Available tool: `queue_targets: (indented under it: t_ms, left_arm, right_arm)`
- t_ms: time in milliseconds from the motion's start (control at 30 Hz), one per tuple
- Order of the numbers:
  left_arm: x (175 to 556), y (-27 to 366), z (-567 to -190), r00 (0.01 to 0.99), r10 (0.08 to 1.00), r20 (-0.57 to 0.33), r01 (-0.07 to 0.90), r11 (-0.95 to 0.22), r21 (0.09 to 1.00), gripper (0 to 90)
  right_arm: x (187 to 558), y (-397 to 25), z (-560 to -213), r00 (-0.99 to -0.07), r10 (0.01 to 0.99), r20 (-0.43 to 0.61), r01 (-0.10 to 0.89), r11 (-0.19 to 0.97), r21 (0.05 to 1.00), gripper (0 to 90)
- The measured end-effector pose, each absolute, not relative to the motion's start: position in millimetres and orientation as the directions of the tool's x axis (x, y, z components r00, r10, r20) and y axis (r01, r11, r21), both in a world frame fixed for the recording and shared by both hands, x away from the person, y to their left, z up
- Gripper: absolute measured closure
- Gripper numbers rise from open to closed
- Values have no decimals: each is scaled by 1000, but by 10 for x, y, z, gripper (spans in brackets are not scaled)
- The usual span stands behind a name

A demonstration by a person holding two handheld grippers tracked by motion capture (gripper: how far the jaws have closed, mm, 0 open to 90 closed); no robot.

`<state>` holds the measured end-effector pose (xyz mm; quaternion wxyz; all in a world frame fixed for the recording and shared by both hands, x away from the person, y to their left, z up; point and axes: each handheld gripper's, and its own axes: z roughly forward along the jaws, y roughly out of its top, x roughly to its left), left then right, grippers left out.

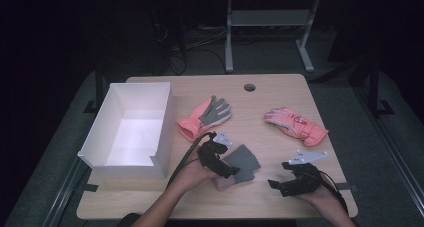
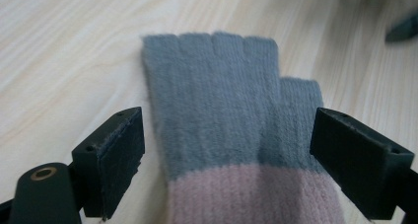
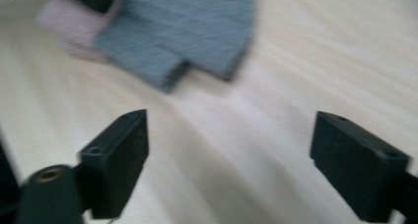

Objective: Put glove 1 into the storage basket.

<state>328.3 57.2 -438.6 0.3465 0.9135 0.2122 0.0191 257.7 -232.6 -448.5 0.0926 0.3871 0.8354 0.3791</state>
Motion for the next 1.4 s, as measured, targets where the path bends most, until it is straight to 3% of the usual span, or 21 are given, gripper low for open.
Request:
queue_targets:
  t_ms: [200, 533, 633, 800, 900, 1067, 1400]
  left_arm:
    - [3276, 499, -4570, 909, 399, -118, 387, -705, 595, 127]
    - [3273, 498, -4605, 905, 403, -135, 402, -706, 584, 139]
    - [3254, 485, -4573, 912, 385, -143, 392, -716, 578, 245]
    - [3274, 495, -4553, 918, 345, -196, 393, -719, 574, 496]
    - [3296, 494, -4552, 915, 328, -234, 402, -718, 569, 579]
    - [3304, 490, -4530, 913, 327, -245, 408, -717, 564, 623]
    - [3353, 540, -4348, 898, 330, -291, 440, -683, 583, 628]
  right_arm:
    - [2670, -2404, -4532, -656, 740, 148, 583, 372, 722, 86]
    - [2694, -2417, -4537, -648, 752, 123, 570, 371, 733, 84]
    - [2700, -2423, -4537, -642, 757, 119, 569, 368, 735, 85]
    - [2703, -2424, -4545, -638, 762, 110, 570, 371, 733, 85]
    - [2710, -2427, -4547, -638, 761, 117, 572, 367, 733, 85]
    - [2717, -2436, -4552, -636, 762, 123, 573, 360, 736, 85]
    - [2721, -2449, -4557, -630, 767, 121, 566, 348, 747, 85]
